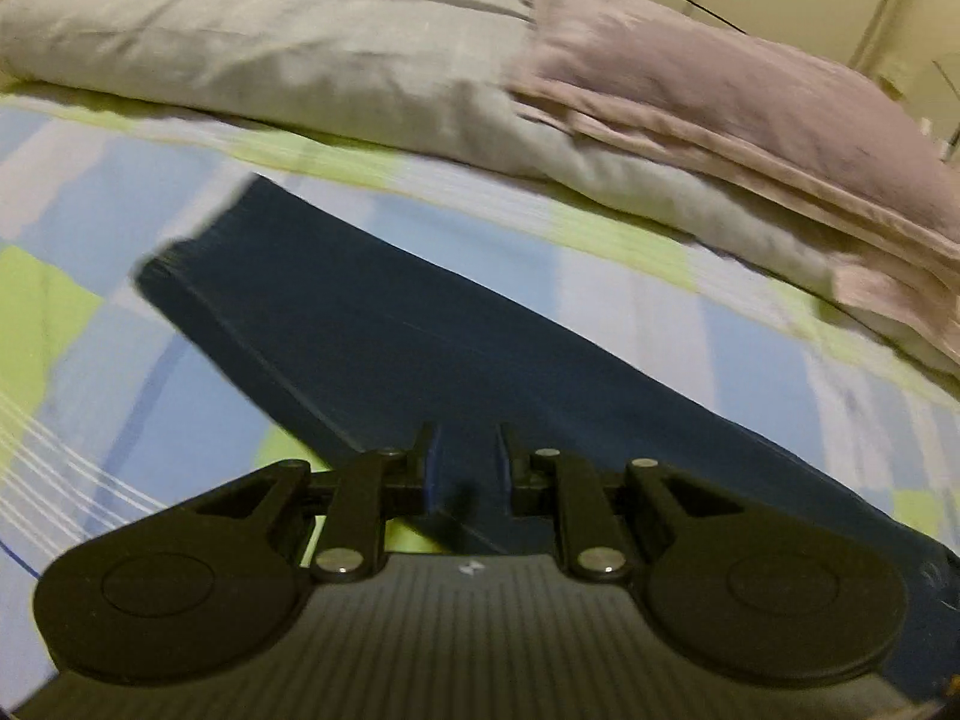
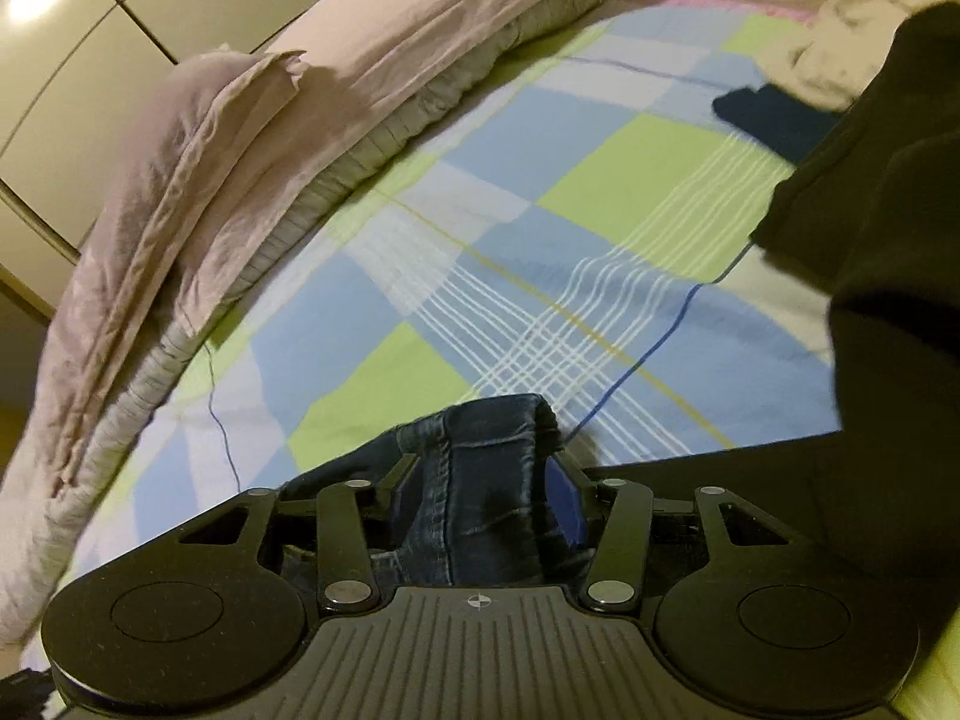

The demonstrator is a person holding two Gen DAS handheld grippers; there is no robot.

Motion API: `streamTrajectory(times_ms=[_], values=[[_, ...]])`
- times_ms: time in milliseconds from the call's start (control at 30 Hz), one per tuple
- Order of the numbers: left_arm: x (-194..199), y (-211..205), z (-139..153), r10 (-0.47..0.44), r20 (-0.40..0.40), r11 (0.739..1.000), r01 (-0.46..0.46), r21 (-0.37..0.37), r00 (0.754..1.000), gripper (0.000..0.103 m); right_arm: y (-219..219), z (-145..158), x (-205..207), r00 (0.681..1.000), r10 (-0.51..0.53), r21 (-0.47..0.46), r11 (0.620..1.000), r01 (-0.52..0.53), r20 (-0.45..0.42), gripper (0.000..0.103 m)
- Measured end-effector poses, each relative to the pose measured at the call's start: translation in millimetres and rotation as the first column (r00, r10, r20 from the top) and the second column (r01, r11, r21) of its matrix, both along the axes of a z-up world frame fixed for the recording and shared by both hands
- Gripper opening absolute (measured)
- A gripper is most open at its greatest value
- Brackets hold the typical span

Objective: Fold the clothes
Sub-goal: 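Hold the jeans waistband with the right tool while the left tool smooths the leg flat, then hold the waistband with the right tool while the left tool pulls the leg hem straight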

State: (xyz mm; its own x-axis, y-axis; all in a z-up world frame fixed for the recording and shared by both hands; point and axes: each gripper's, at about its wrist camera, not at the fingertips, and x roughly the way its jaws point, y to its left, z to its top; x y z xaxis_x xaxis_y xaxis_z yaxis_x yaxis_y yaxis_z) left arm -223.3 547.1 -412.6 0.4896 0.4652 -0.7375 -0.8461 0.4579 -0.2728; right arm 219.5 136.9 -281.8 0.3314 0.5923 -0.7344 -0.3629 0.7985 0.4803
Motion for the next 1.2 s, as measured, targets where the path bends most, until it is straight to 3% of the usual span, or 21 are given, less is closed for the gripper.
streamTrajectory(times_ms=[67, 100, 167, 233, 300, 367, 433, 467, 500, 533, 567, 733, 967, 1033, 1067, 1100, 1200], values=[[5.5, -13.5, -1.8, -0.005, 0.011, 1.0, 0.005, -0.021, 1.0, 0.015, 5.4, -9.7, 9.3, 0.999, 0.029, 0.006, 1.0, -0.029, -0.02, 0.049], [6.0, -20.4, -1.7, -0.005, 0.012, 1.0, 0.005, -0.029, 1.0, 0.015, 7.8, -12.0, 12.5, 0.999, 0.051, 0.003, 0.999, -0.051, -0.009, 0.042], [6.1, -33.9, -0.7, -0.005, 0.013, 0.999, 0.006, -0.037, 1.0, 0.015, 12.1, -10.9, 15.8, 0.992, 0.109, -0.02, 0.994, -0.108, 0.057, 0.0], [4.0, -45.6, 2.4, -0.008, 0.004, 1.0, 0.008, -0.026, 1.0, 0.015, 9.6, -1.2, 19.5, 0.987, 0.089, -0.01, 0.996, -0.088, 0.136, 0.0], [0.4, -57.9, 3.9, 0.002, -0.005, 1.0, -0.002, -0.028, 1.0, 0.015, 0.1, 8.5, 31.9, 0.98, -0.004, 0.012, 1.0, 0.002, 0.199, 0.0], [-3.4, -71.0, 4.3, 0.014, -0.011, 0.999, -0.015, -0.038, 1.0, 0.015, -9.5, 6.8, 52.9, 0.984, -0.061, 0.005, 0.998, 0.062, 0.17, 0.0], [-8.9, -85.0, 6.0, 0.018, -0.008, 0.998, -0.018, -0.054, 1.0, 0.015, -18.7, 2.9, 63.9, 0.997, -0.042, 0.012, 0.999, 0.041, 0.065, 0.003], [-10.8, -92.8, 6.7, 0.02, -0.007, 0.998, -0.02, -0.062, 1.0, 0.015, -23.9, 5.7, 56.5, 0.999, 0.003, 0.033, 0.999, -0.004, 0.047, 0.013], [-12.8, -100.6, 7.3, 0.022, -0.007, 0.997, -0.022, -0.07, 1.0, 0.015, -29.2, 8.5, 49.1, 0.998, 0.048, 0.055, 0.997, -0.049, 0.029, 0.037], [-14.7, -108.3, 8.0, 0.024, -0.006, 0.997, -0.024, -0.077, 1.0, 0.015, -34.4, 11.3, 41.6, 0.996, 0.093, 0.078, 0.993, -0.094, 0.013, 0.048], [-16.3, -115.5, 8.6, 0.026, -0.001, 0.996, -0.025, -0.089, 1.0, 0.015, -38.3, 12.2, 33.8, 0.992, 0.129, 0.101, 0.987, -0.127, -0.009, 0.051], [-13.2, -139.2, 12.3, 0.006, 0.029, 0.993, -0.002, -0.12, 1.0, 0.015, -36.2, -1.3, 19.1, 0.979, 0.194, 0.136, 0.974, -0.184, -0.068, 0.05], [-5.4, -141.4, 17.8, 0.005, 0.046, 0.994, 0.001, -0.113, 0.999, 0.015, -17.3, -43.2, 48.7, 0.965, 0.2, 0.153, 0.973, -0.175, -0.168, 0.05], [-3.7, -140.2, 19.0, 0.005, 0.048, 0.994, 0.0, -0.112, 0.999, 0.015, -14.1, -51.5, 54.6, 0.962, 0.193, 0.166, 0.973, -0.162, -0.191, 0.026], [-2.9, -139.6, 19.5, 0.005, 0.049, 0.994, 0.0, -0.112, 0.999, 0.015, -13.3, -51.6, 55.8, 0.963, 0.196, 0.176, 0.971, -0.164, -0.184, 0.018], [-2.1, -138.9, 20.1, 0.005, 0.049, 0.994, 0.0, -0.112, 0.999, 0.015, -12.7, -48.1, 54.9, 0.967, 0.199, 0.178, 0.969, -0.17, -0.161, 0.003], [0.4, -137.1, 21.9, 0.006, 0.052, 0.994, 0.0, -0.111, 0.999, 0.015, -11.2, -25.7, 45.1, 0.977, 0.212, 0.162, 0.966, -0.203, -0.038, 0.001]])
